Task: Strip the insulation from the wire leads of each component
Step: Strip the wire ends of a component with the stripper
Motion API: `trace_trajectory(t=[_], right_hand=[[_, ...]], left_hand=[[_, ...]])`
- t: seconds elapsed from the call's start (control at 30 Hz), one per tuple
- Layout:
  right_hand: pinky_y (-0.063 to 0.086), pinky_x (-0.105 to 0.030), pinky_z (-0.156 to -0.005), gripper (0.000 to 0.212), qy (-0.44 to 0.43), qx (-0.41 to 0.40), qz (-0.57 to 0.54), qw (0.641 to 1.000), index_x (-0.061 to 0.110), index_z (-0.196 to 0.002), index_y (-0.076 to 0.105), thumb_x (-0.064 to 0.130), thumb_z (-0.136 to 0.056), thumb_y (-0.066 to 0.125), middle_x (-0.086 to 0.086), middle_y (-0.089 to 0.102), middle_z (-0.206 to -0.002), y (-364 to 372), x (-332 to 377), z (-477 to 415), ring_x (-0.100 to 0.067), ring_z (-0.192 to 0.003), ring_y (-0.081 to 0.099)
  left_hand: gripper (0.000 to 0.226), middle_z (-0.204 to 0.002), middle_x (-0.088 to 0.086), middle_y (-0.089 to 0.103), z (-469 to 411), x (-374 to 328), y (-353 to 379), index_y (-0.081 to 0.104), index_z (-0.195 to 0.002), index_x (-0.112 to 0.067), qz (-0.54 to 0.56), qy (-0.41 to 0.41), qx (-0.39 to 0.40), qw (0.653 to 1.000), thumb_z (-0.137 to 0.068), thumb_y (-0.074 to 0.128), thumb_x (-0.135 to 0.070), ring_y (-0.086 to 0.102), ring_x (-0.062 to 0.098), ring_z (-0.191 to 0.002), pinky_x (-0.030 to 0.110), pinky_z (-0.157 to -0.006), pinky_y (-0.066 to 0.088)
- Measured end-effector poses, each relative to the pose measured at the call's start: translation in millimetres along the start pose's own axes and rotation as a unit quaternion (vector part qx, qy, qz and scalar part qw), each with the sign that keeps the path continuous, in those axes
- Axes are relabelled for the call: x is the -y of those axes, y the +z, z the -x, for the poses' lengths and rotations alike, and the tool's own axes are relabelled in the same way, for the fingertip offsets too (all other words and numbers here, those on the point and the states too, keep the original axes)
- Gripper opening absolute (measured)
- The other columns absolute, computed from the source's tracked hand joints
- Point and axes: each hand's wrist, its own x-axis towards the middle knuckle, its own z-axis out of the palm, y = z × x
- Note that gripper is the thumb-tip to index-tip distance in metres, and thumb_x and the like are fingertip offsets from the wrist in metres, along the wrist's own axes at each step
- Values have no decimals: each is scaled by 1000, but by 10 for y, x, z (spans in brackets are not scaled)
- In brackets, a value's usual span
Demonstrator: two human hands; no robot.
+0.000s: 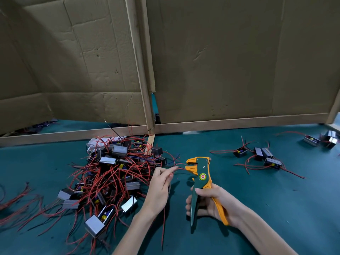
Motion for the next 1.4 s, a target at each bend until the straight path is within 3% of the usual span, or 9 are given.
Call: trace_trajectory(t=[0.1, 0.23, 0.33, 0.43, 0.57, 0.73, 1.1, 1.27, 1.4], right_hand=[[55, -54, -78, 28, -1, -9, -2, 1000, 0, -107, 51, 4, -82, 63, -33, 63, -91, -36, 18, 8, -43, -82, 65], [54, -53, -76, 32, -5, -13, 1, 1000, -1, -111, 49, 4, -83, 63, -34, 62, -92, -76, 43, 19, -43, -81, 65], [56, -50, -72, 37, -3, -13, 24, 1000, 0, -109, 50, 5, -78, 71, -34, 63, -90, -95, 62, 33, -43, -78, 65], [56, -44, -66, 41, -1, -16, 68, 998, 1, -106, 51, 12, -72, 72, -30, 65, -87, -92, 63, 43, -40, -75, 66], [56, -48, -71, 38, -5, -5, 79, 997, 0, -101, 51, 7, -71, 72, -30, 64, -86, -97, 70, 56, -40, -74, 66], [55, -48, -73, 39, -2, 24, 107, 994, 0, -101, 49, 5, -71, 74, -31, 64, -87, -105, 77, 81, -41, -76, 65], [55, -46, -73, 43, -2, 53, 128, 990, 1, -102, 48, 5, -70, 76, -28, 62, -82, -85, 54, 94, -39, -73, 63], [55, -45, -74, 23, -3, 58, 147, 987, 3, -89, 64, 9, -72, 79, -23, 63, -80, -76, 43, 94, -37, -73, 63], [55, -40, -65, 27, 7, 25, 181, 983, 6, -77, 64, 19, -65, 84, -20, 61, -71, -43, -7, 65, -33, -62, 62]], left_hand=[[40, -100, -2, 36, -9, 27, 19, 38, -142, -20, -26, -2, 19, 999, -102, 34, -22, 41, -6, -98, 1, -90, 26], [46, -108, -6, 32, -8, 55, 39, 26, -147, -18, -32, -8, 40, 999, -103, 27, -29, 36, -10, -103, -3, -91, 24], [39, -101, -5, 40, -12, 70, 20, 45, -137, -21, -13, 2, 11, 1000, -102, 30, -28, 44, -7, -99, 6, -95, 32], [27, -86, 0, 46, -32, 86, 11, 62, -118, -31, 14, 2, -23, 1000, -97, 46, -29, 50, 0, -83, 9, -83, 37], [14, -77, 0, 63, -37, 71, 22, 77, -90, -33, 130, -19, -66, 989, -80, 67, -32, 58, 10, -77, 24, -77, 48], [7, -74, -7, 67, -49, 59, 49, 73, -82, -27, 183, -33, -67, 980, -78, 69, -32, 57, 2, -68, 15, -67, 46], [15, -81, -7, 66, -43, 25, 0, 74, -77, -31, 172, -48, -16, 984, -86, 67, -21, 57, 3, -79, 16, -75, 43], [16, -76, -14, 62, -52, 13, -29, 73, -75, -34, 156, -41, -7, 987, -85, 67, -23, 55, 1, -77, 12, -73, 40], [18, -73, -14, 60, -68, 28, -67, 74, -74, -31, 146, -35, -3, 989, -85, 68, -19, 53, 2, -74, 14, -73, 39]])
